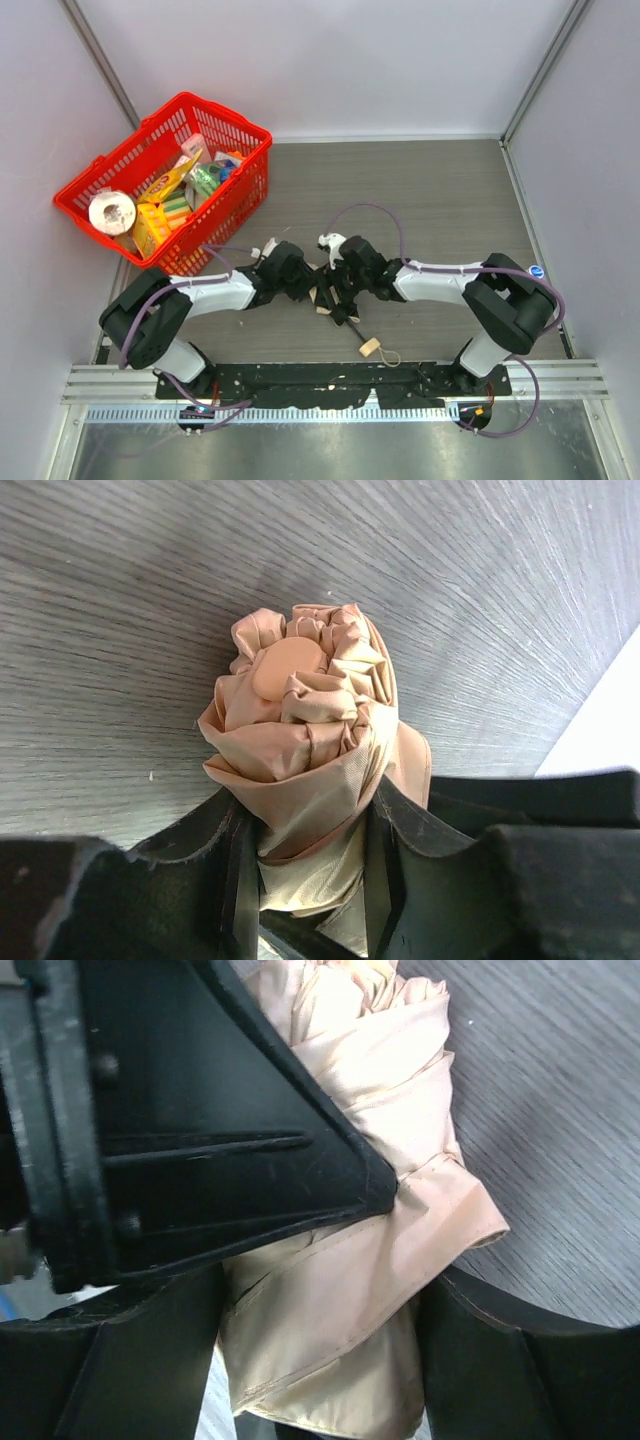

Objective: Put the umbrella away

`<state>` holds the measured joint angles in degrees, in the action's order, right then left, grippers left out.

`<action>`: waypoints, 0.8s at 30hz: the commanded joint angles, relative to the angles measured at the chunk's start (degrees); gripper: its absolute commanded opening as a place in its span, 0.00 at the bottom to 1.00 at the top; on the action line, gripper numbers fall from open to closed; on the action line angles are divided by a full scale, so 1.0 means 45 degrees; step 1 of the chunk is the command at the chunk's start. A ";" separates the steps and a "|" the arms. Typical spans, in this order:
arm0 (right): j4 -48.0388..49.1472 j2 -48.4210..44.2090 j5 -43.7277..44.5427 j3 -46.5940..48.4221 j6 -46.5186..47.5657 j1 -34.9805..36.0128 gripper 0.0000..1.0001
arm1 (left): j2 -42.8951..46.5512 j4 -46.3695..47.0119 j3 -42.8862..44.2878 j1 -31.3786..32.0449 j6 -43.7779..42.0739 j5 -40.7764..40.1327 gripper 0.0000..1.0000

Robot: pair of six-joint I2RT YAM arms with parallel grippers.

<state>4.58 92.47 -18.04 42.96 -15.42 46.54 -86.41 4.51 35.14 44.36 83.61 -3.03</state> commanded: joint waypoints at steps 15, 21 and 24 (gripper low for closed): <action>0.0265 0.0509 0.5069 0.0280 0.0400 0.1847 0.01 | -0.0116 -0.3740 0.0358 0.0006 0.0717 0.0166 0.00; 0.3078 -0.0312 -0.0418 -0.1517 -0.0810 -0.0533 0.01 | 0.0881 -0.1845 -0.0619 0.0006 -0.0494 -0.0341 0.38; 0.4040 -0.0431 -0.3583 -0.1910 -0.1745 -0.1532 0.01 | 0.1389 -0.1783 -0.0933 0.0006 -0.0884 -0.0869 0.72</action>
<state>16.73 91.11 -16.51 37.50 -17.56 45.76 -83.05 -0.05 34.26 43.59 86.08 -4.49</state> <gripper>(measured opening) 0.425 0.562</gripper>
